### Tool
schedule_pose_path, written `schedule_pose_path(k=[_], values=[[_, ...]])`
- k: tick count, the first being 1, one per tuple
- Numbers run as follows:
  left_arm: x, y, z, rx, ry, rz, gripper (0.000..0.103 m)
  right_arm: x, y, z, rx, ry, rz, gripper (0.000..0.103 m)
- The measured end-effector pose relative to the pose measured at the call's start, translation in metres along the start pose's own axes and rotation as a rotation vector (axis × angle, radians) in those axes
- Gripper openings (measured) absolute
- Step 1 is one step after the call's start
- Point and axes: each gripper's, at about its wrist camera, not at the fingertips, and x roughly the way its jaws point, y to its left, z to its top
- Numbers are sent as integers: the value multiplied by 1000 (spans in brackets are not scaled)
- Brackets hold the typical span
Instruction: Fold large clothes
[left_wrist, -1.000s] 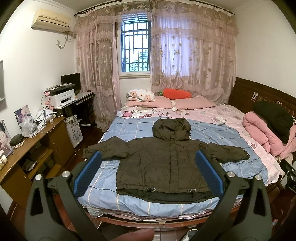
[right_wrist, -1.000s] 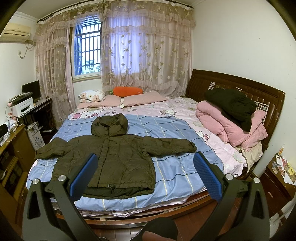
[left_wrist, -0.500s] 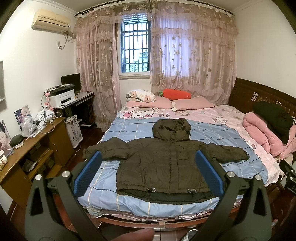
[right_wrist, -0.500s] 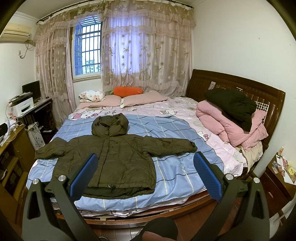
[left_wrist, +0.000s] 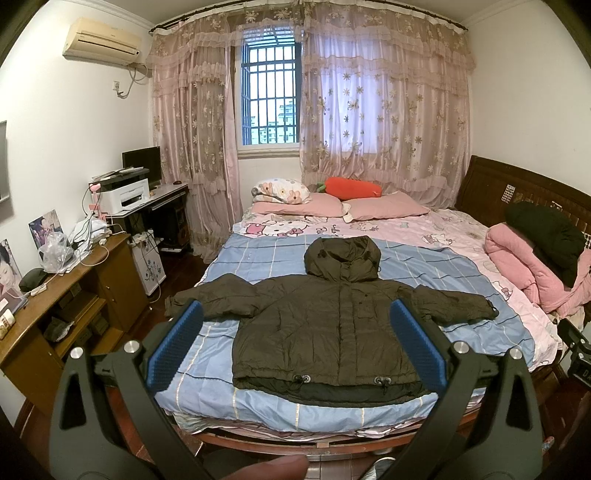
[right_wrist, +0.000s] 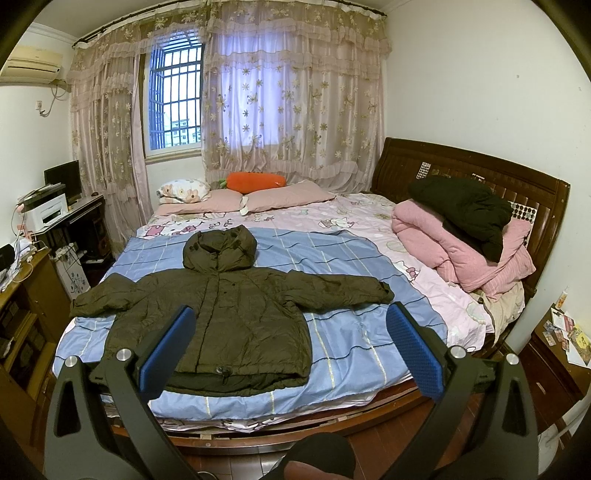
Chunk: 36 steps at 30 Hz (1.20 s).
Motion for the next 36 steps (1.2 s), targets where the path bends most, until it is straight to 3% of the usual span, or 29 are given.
schedule_pose_path(k=[36], values=[[0, 0, 0, 0, 2, 1, 101, 3, -3, 1, 2, 5, 1, 102]])
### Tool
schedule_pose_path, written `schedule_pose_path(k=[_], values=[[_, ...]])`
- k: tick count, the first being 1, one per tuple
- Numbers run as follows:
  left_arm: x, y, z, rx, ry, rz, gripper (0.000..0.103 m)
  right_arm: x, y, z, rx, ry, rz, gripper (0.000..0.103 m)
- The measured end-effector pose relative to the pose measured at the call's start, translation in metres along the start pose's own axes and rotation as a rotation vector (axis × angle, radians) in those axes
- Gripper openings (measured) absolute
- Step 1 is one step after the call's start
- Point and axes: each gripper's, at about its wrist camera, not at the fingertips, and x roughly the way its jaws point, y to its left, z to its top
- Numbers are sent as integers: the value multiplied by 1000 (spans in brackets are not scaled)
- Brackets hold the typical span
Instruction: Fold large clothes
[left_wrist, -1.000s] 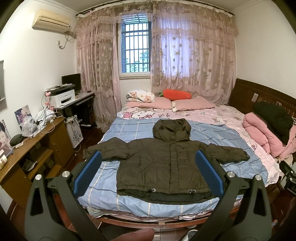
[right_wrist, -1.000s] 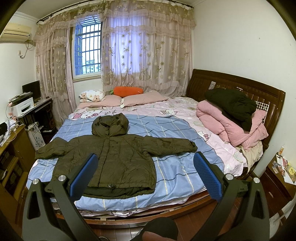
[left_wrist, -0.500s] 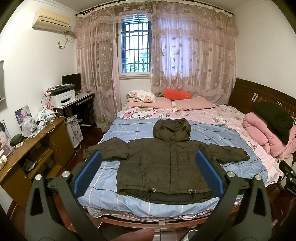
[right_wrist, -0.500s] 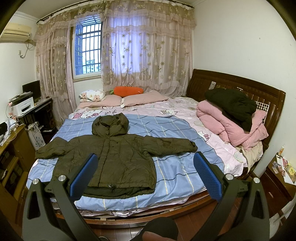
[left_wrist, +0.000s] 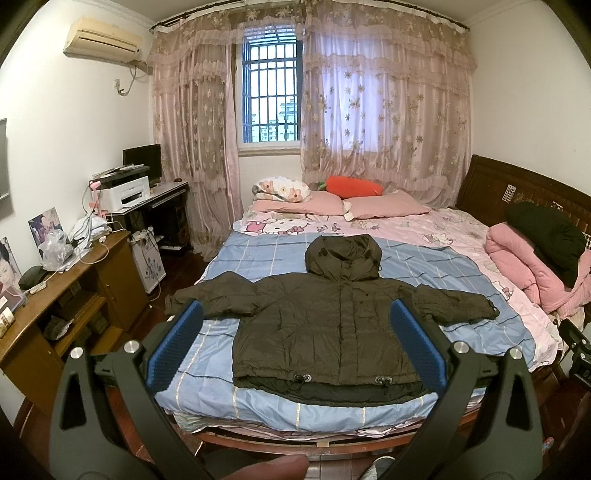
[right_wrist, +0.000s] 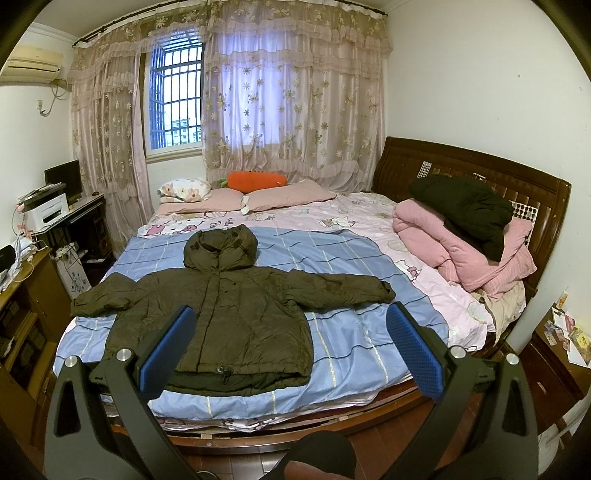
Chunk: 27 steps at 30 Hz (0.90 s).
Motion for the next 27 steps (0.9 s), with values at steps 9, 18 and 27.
schedule_pose_path(k=[9, 18, 27], values=[[32, 4, 2, -24, 55, -1, 101, 11, 23, -7, -18, 45, 11, 102], [82, 21, -8, -41, 131, 8, 101, 48, 22, -3, -4, 88, 16, 102], [196, 57, -26, -120, 257, 3, 101, 116, 33, -18, 7, 61, 78, 102]])
